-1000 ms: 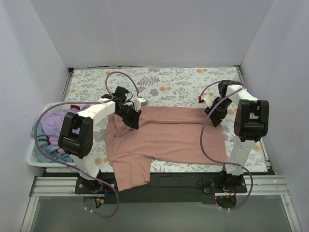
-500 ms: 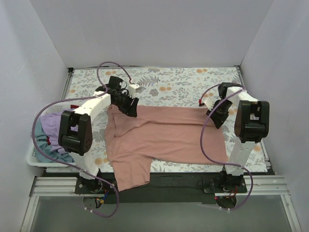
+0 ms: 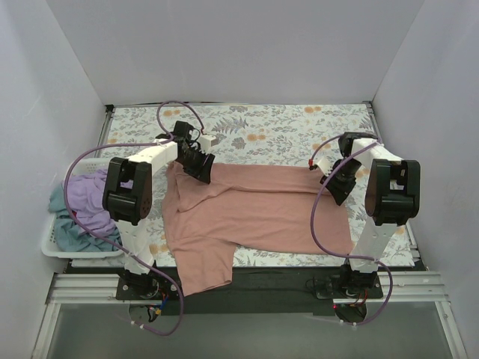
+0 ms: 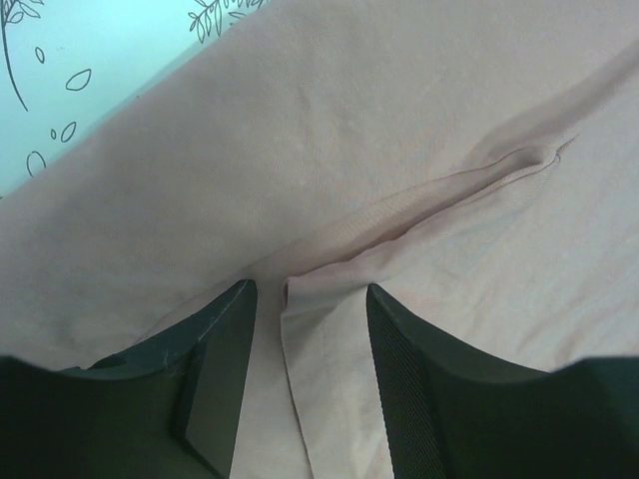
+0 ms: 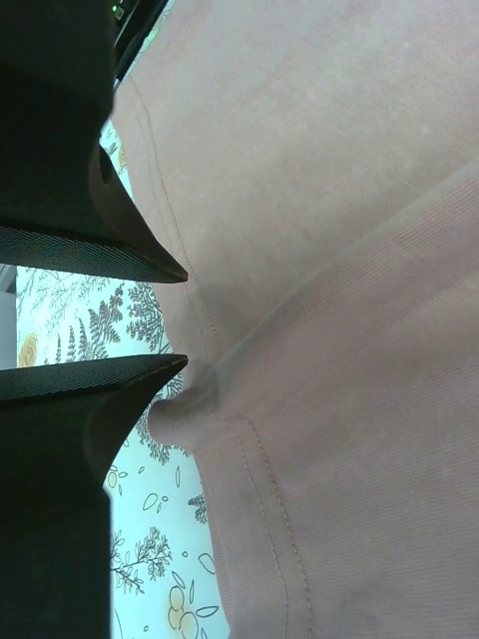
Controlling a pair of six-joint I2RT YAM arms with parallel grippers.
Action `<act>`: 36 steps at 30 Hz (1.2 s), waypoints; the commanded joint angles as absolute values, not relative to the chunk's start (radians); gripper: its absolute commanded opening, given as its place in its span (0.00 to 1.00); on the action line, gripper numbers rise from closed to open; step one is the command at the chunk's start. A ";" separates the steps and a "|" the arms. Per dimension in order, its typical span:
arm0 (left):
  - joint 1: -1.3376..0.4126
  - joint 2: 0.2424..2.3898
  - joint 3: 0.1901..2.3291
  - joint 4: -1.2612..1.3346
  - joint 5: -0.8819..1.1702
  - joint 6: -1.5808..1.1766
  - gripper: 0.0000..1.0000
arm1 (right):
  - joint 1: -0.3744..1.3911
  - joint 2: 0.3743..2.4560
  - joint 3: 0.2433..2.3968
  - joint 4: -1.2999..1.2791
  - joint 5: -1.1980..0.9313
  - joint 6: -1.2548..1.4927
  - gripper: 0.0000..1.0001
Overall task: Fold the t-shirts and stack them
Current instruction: Fold the tshirt
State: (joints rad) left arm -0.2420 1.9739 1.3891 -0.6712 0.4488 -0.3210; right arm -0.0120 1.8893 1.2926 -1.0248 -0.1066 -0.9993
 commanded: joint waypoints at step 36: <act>-0.396 1.558 1.190 -0.784 0.678 -0.276 0.36 | -0.009 1.897 1.498 -1.091 -0.195 -0.939 0.42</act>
